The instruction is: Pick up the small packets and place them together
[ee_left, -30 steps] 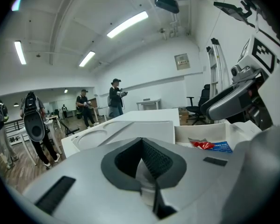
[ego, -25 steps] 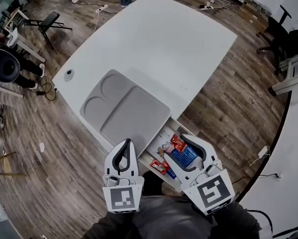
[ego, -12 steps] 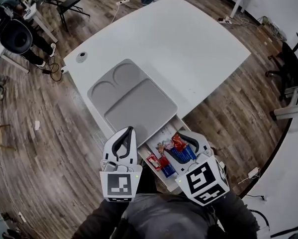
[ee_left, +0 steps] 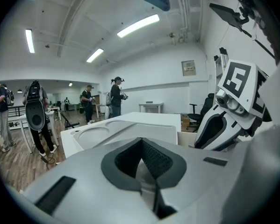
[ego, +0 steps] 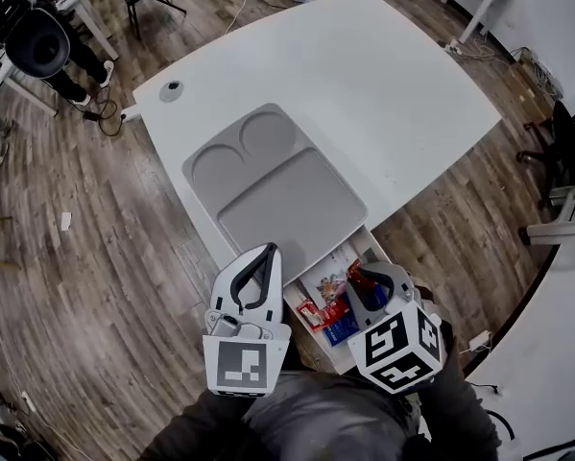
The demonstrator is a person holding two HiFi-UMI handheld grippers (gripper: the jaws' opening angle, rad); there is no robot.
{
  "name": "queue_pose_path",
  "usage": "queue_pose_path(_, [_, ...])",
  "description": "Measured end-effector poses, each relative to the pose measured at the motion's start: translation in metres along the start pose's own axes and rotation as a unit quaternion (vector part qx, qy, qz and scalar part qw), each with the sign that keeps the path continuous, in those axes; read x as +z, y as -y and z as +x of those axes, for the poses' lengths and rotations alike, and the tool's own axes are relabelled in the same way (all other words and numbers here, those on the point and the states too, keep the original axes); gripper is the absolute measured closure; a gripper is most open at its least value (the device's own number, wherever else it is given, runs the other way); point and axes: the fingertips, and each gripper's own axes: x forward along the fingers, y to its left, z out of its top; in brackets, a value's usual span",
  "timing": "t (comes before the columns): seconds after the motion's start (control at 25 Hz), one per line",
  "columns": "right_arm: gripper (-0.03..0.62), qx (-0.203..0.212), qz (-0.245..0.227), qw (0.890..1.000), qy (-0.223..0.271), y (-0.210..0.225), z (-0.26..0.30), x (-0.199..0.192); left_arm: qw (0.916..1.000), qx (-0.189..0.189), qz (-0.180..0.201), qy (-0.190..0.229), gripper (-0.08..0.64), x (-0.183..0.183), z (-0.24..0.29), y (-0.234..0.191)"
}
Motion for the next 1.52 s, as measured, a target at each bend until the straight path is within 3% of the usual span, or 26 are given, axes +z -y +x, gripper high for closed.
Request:
queue_pose_path(0.2, [0.446,0.020,-0.005,1.000,-0.019,-0.004,0.007,0.002,0.9999,-0.003,-0.009,-0.004,0.560,-0.001,0.001,-0.001])
queue_pose_path(0.36, [0.445,0.018,-0.008,0.999,-0.033,-0.004,0.010,-0.001,0.9999,-0.007,-0.009,-0.002,0.560,-0.001,0.001,-0.001])
queue_pose_path(0.76, [0.560,0.009,-0.019,0.999,-0.033,-0.003,0.008,0.003,0.9999,-0.010,-0.011,-0.005,0.560,-0.002,0.001,-0.002])
queue_pose_path(0.96, [0.577,0.007,-0.023,1.000,-0.009,-0.002,-0.007,0.009,1.0000,-0.004,-0.008,-0.002,0.560,-0.003,0.002,-0.001])
queue_pose_path(1.32, [0.577,0.024,-0.036,0.997,0.062,-0.002,-0.050,0.027,0.9985,0.048,-0.022,0.017,0.560,0.025,-0.019,0.004])
queue_pose_path(1.52, [0.577,0.034,-0.056,0.992,0.109,0.001,-0.069,0.060,0.9969,0.066,-0.036,0.023,0.560,0.035,-0.037,0.012])
